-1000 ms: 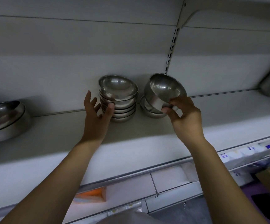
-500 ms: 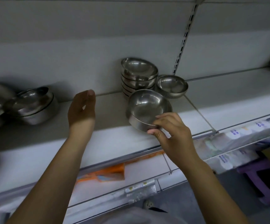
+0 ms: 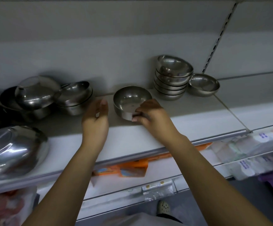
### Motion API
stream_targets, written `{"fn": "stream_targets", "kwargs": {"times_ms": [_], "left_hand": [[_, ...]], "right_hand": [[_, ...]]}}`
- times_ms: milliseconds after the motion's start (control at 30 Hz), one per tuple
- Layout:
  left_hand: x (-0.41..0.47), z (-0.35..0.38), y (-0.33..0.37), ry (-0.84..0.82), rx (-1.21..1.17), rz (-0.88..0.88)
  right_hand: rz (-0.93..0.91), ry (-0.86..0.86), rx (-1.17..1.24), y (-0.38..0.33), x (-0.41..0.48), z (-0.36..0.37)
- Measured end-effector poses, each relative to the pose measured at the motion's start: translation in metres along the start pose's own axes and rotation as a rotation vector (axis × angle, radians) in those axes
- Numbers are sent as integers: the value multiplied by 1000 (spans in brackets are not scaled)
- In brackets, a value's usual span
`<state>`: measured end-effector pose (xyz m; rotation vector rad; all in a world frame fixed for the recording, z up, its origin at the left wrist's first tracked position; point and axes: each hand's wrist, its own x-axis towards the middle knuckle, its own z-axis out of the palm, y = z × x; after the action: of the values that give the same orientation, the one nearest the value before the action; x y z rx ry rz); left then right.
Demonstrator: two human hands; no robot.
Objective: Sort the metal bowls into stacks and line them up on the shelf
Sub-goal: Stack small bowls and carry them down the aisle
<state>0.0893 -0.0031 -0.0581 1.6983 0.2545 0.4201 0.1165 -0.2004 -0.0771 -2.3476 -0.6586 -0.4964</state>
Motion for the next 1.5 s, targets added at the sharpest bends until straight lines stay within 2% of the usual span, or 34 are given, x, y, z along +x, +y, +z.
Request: {"fn": "stream_targets", "kwargs": {"times_ms": [133, 300, 467, 600, 667, 767, 867, 934, 1034, 1167, 1300, 1400, 1500], "left_hand": [[1, -1, -6, -7, 46, 14], [-4, 5, -13, -58, 222, 178], [-12, 26, -4, -94, 316, 335], [-21, 55, 10, -29, 392, 423], [-26, 76, 20, -24, 402, 412], [-29, 112, 30, -91, 290, 308], [-24, 145, 31, -179, 168, 184], [-19, 164, 32, -217, 174, 129], [-9, 184, 31, -259, 83, 138], [8, 198, 29, -278, -51, 131], [21, 206, 35, -283, -178, 211], [23, 209, 40, -273, -258, 201], [21, 211, 43, -258, -310, 151]], "right_hand": [[25, 19, 8, 4, 22, 13], [88, 112, 136, 5, 26, 4], [83, 264, 15, 19, 3, -40], [269, 336, -41, 47, -21, -80], [346, 370, -86, 67, -27, -99], [383, 379, -217, 103, -29, -119], [386, 286, -327, 137, -29, -125], [406, 214, -345, 153, -29, -126], [394, 120, -290, 163, -22, -134], [429, 197, -127, 162, -17, -151], [400, 381, -32, 158, -8, -169], [279, 445, 105, 141, 12, -190], [91, 396, 144, 129, 33, -197]]}}
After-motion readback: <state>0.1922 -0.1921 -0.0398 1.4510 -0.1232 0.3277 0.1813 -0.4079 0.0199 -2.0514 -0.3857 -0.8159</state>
